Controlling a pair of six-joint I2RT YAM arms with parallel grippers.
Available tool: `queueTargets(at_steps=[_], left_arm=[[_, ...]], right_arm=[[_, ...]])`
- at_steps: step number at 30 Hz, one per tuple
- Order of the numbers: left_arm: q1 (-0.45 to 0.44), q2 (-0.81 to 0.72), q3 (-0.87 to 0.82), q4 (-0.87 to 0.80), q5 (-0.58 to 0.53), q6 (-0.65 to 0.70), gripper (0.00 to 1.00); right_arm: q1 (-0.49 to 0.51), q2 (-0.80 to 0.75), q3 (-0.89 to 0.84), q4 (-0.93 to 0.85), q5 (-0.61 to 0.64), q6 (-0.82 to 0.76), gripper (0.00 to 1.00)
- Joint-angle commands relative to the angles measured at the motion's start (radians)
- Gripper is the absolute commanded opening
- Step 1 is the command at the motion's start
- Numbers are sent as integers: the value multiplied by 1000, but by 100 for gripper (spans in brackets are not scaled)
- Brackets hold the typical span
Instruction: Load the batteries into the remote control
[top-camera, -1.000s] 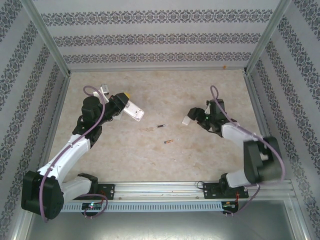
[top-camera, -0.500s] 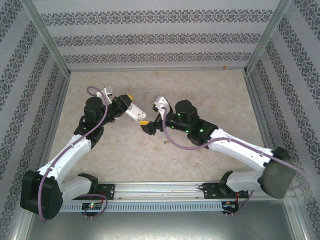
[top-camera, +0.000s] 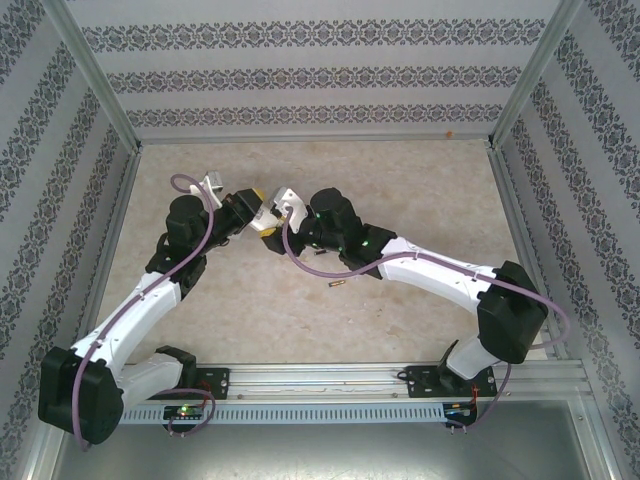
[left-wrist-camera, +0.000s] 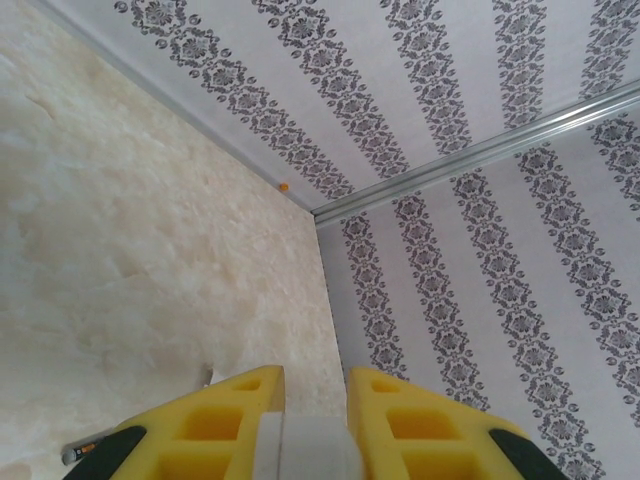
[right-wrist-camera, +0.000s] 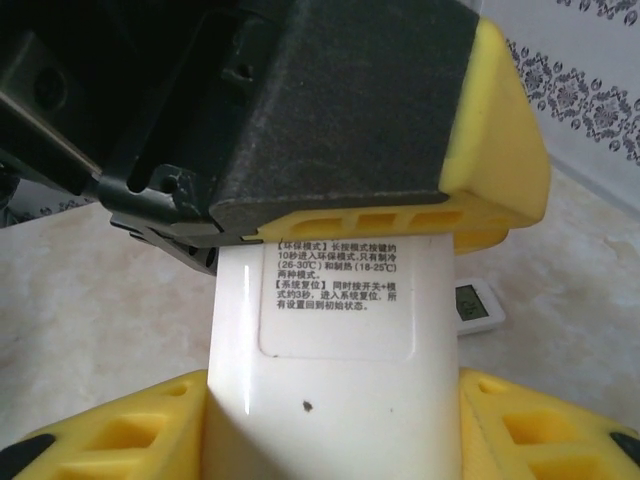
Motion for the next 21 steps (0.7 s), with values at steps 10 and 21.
queueTargets(at_steps=[10, 21], left_arm=[[-4, -205, 73, -441, -257, 499, 100], [-5, -210, -6, -515, -246, 494, 100]], right_arm=[[-33, -97, -155, -429, -11, -602, 37], [150, 196, -111, -416, 117, -396, 41]])
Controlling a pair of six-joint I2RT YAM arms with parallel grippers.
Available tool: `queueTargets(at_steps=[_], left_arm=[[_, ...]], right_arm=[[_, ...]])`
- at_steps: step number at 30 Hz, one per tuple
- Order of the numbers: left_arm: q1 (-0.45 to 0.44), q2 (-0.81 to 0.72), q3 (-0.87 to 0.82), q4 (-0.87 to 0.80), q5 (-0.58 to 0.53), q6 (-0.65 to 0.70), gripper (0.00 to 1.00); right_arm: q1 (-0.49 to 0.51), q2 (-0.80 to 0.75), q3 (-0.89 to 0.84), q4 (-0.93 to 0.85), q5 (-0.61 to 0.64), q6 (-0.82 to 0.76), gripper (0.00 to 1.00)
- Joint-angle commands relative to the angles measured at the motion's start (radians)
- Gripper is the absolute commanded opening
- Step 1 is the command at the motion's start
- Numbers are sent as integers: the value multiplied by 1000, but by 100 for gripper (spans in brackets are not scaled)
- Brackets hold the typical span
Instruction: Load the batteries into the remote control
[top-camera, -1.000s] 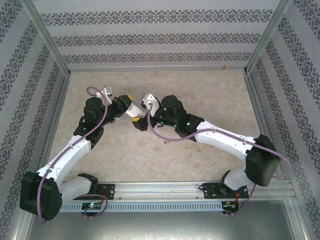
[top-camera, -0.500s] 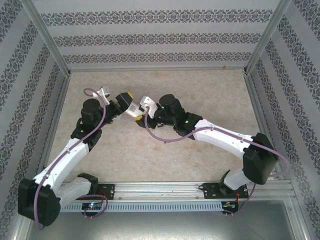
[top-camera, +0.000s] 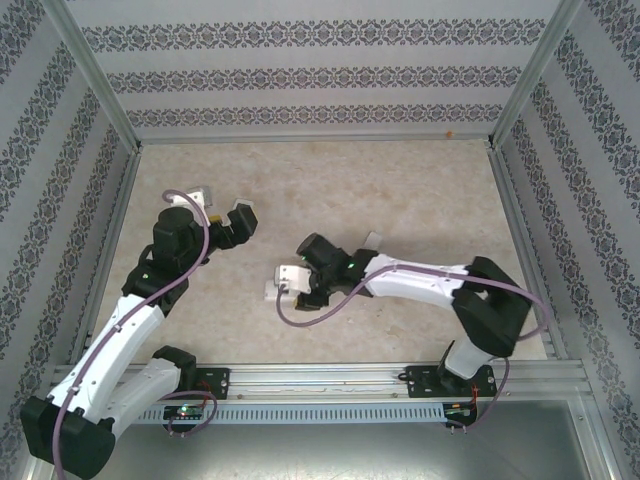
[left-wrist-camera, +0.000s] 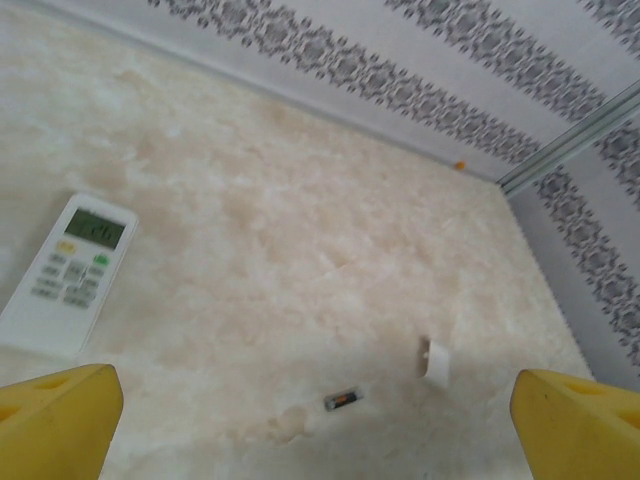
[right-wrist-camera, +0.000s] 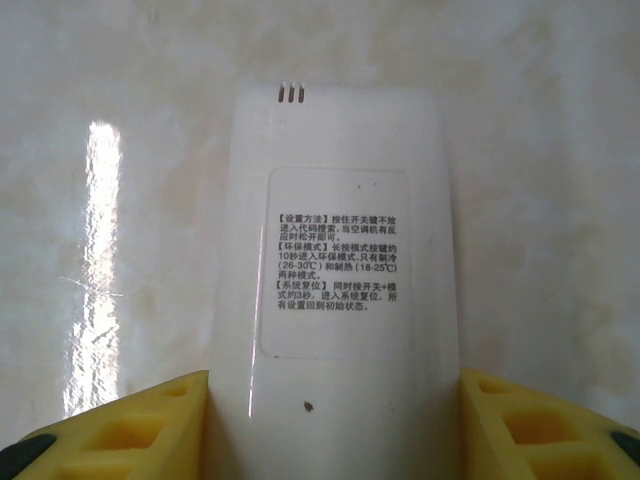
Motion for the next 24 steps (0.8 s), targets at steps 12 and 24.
queueTargets(at_steps=[12, 24], left_arm=[[-4, 16, -56, -18, 1, -1, 100], [-3, 8, -55, -102, 115, -7, 100]], right_arm=[[58, 132, 6, -20, 179, -10, 71], [-191, -161, -63, 207, -4, 356, 80]])
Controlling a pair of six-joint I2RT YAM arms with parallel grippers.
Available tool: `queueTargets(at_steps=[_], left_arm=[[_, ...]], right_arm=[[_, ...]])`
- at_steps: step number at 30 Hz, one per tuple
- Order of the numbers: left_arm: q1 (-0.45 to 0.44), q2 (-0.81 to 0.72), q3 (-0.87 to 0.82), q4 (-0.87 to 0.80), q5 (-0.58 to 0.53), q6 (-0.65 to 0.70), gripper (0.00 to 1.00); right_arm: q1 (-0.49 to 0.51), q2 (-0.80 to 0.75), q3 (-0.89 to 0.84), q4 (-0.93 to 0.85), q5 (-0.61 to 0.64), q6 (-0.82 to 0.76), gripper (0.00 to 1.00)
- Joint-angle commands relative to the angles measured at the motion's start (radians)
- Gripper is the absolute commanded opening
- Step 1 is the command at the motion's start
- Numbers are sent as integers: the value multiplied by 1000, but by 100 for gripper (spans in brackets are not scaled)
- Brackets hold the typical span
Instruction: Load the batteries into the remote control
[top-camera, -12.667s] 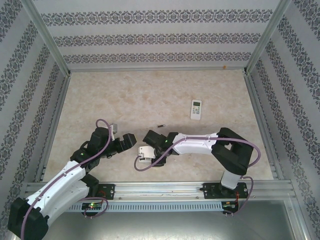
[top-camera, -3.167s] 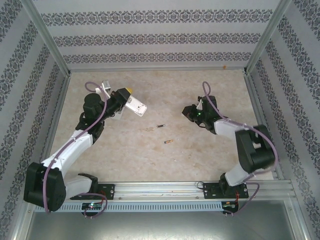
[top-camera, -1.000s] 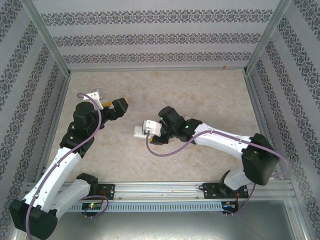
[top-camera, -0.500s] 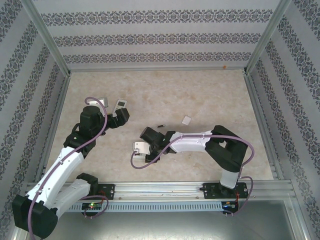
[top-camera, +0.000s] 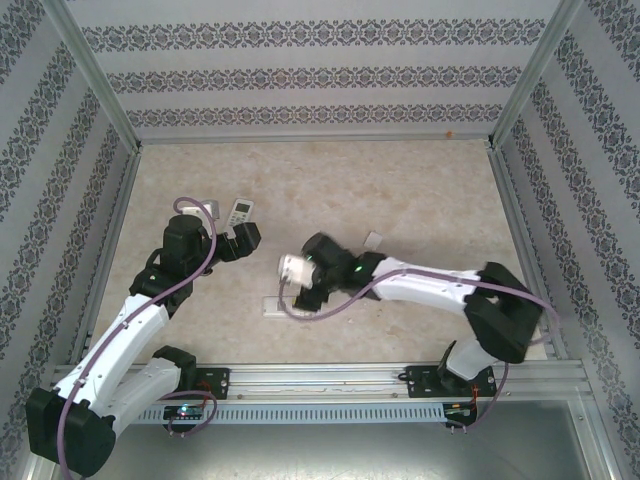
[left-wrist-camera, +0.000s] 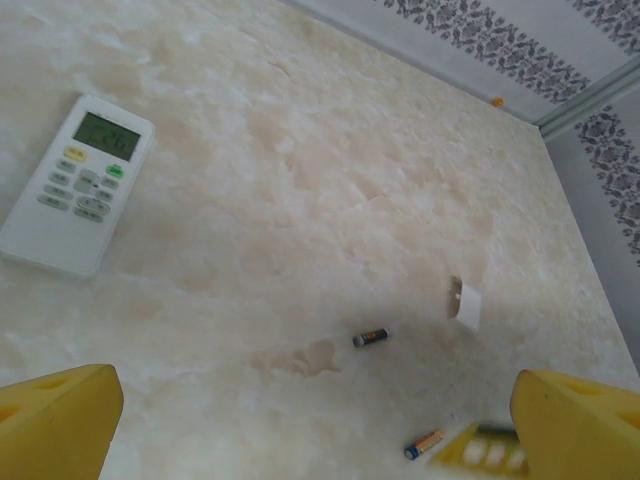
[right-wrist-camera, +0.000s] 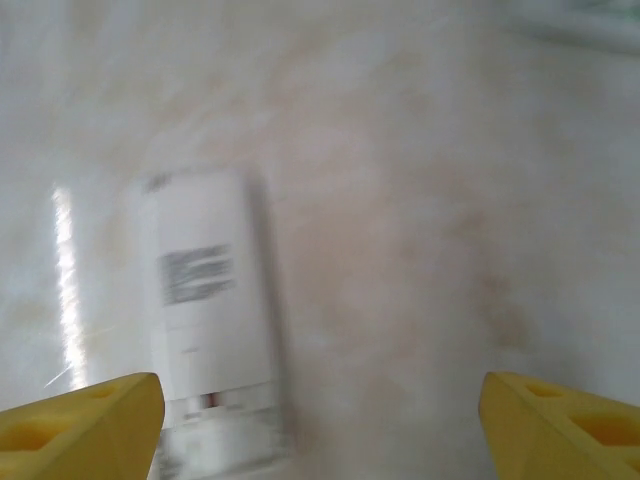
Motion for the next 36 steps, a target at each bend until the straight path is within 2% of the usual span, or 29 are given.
queueTargets(at_steps=[1, 4, 8, 17, 23, 31, 33, 36], left_arm=[[-3, -7, 3, -76, 73, 11, 100], [-2, -4, 2, -111, 90, 24, 100], [-2, -9, -6, -112, 100, 26, 100], [-3, -8, -18, -93, 104, 15, 100], [-2, -1, -15, -83, 105, 14, 100], [-3, 1, -20, -83, 100, 12, 100], [-3, 2, -24, -81, 101, 9, 100], [-2, 3, -26, -78, 101, 8, 100]], right_arm=[[-124, 27, 26, 40, 1, 218, 79], [-153, 149, 150, -155, 68, 128, 78], [-185, 276, 245, -258, 146, 1, 77], [-248, 415, 408, -386, 44, -67, 72], [-250, 502, 499, -476, 12, -90, 64], [-251, 541, 535, -516, 19, -115, 57], [-250, 550, 540, -527, 26, -123, 51], [-246, 560, 548, -539, 61, -135, 36]])
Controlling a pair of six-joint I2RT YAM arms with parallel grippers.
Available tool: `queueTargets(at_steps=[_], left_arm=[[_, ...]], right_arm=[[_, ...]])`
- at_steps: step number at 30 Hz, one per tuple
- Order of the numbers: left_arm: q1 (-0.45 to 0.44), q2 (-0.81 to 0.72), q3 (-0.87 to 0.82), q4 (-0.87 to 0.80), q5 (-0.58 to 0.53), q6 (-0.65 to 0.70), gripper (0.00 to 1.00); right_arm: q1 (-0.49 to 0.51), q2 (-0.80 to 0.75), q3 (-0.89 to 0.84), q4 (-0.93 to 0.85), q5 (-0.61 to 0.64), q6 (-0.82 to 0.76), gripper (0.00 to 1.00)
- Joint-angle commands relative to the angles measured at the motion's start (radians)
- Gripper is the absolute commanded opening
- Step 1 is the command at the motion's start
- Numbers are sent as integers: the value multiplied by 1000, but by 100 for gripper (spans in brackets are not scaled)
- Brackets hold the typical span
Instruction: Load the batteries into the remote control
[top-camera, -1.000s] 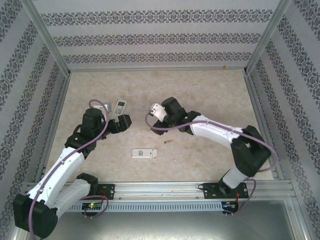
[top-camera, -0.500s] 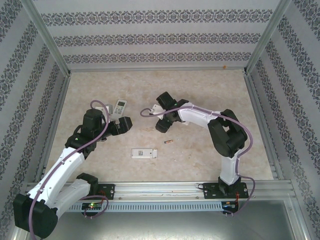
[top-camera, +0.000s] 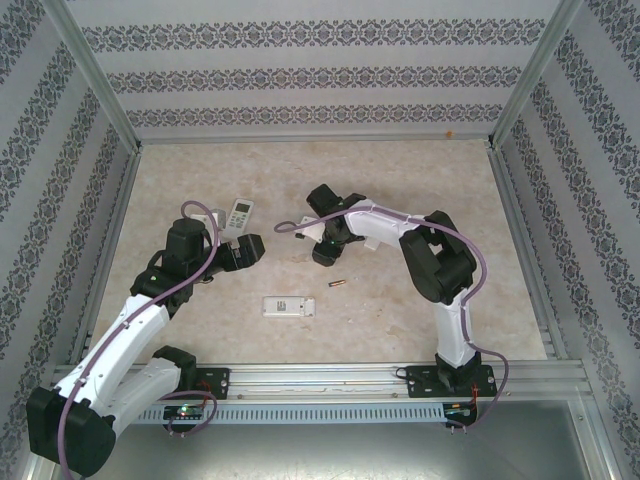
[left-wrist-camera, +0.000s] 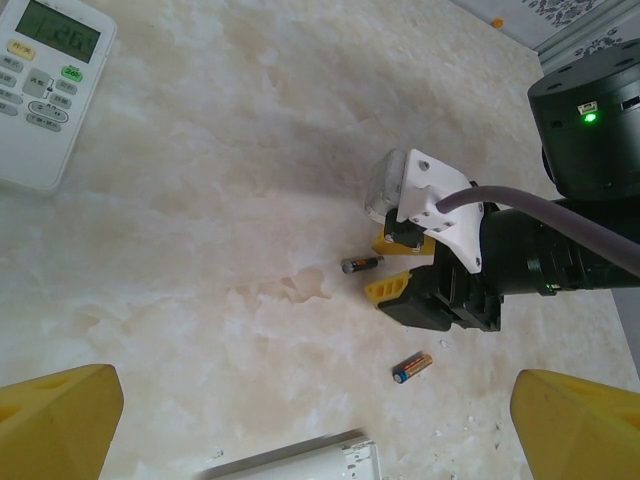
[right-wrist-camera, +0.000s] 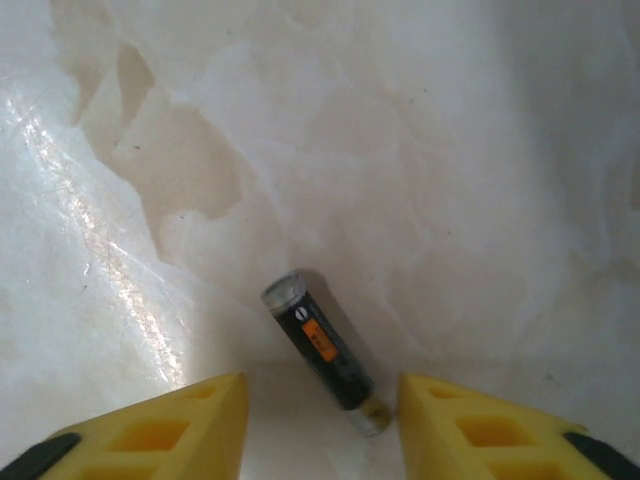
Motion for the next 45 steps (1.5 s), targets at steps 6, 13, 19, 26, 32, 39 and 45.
queueTargets(at_steps=[6, 13, 19, 26, 32, 39, 45], left_arm=[[-2, 3, -15, 9, 5, -1, 100], [-3, 3, -20, 0, 5, -3, 100], [-3, -2, -26, 3, 0, 1, 100], [-3, 3, -21, 12, 12, 13, 100], [-2, 14, -18, 5, 1, 40, 100], [-3, 19, -14, 12, -1, 41, 100], [-2, 18, -14, 3, -5, 45, 100]], right_arm=[[16, 13, 33, -56, 55, -8, 17], [-11, -159, -56, 67, -205, 385, 0], [33, -372, -299, 265, -236, 890, 0], [225, -553, -490, 320, -124, 1341, 1], [336, -575, -595, 347, -122, 1547, 1], [359, -487, -564, 357, -122, 1541, 1], [359, -430, -546, 358, -98, 1530, 3]])
